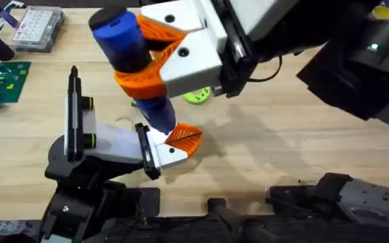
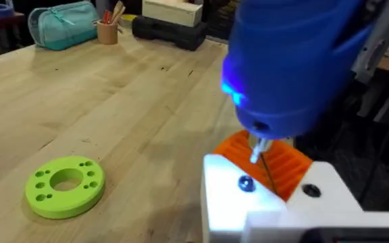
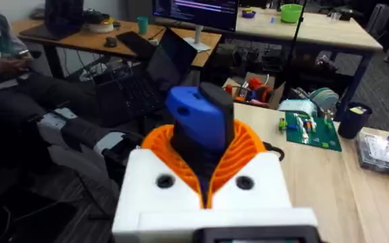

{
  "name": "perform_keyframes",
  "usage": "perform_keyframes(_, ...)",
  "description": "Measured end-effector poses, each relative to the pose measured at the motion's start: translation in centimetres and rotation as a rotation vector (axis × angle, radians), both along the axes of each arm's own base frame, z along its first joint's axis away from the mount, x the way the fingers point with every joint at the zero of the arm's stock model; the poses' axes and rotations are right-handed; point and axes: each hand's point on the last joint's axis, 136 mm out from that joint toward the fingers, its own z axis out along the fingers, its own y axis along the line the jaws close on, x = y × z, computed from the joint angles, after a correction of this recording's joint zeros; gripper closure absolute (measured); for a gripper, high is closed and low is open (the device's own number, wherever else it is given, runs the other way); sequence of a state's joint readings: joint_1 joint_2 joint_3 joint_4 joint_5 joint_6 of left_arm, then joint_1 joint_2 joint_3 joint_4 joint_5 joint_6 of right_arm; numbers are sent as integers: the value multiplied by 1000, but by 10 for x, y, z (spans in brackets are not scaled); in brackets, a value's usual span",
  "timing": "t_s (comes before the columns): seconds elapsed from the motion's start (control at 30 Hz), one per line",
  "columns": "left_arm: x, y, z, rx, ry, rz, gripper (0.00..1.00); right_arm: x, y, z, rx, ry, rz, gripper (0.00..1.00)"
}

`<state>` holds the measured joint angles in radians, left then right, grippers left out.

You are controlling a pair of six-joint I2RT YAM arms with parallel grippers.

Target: Pick up the gripper from the table and insert it into the empty holder that is missing its gripper. Then pick up a screw, insert it into the mounting hole, and use the screwdriver to tighten it. Finally, clean up the table by picking up the vegetable and placing it into the bucket.

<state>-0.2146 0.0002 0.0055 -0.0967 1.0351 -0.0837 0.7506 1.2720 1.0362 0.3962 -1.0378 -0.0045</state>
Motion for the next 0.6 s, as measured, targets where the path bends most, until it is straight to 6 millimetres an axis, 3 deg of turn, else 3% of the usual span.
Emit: perform_keyframes(0.6,0,0,0,0,0,0,986,4,4,-4,8,-10,-1,976)
